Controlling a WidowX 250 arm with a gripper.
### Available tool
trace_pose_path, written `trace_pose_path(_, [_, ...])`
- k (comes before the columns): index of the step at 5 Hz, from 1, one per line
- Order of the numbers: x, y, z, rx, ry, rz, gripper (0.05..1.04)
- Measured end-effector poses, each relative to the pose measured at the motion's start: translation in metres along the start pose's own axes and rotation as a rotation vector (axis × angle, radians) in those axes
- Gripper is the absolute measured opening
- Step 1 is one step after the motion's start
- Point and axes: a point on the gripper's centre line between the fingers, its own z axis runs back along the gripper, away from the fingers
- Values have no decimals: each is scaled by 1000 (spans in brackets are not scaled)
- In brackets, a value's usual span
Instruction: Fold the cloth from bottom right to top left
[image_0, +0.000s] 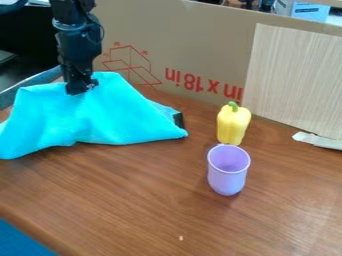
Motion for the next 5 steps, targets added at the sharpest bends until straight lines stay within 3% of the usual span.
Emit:
trace_pose_path(2, [14,33,-13,8,-14,86,83])
trace_pose_path(5, [24,71,-29,5,21,156,83])
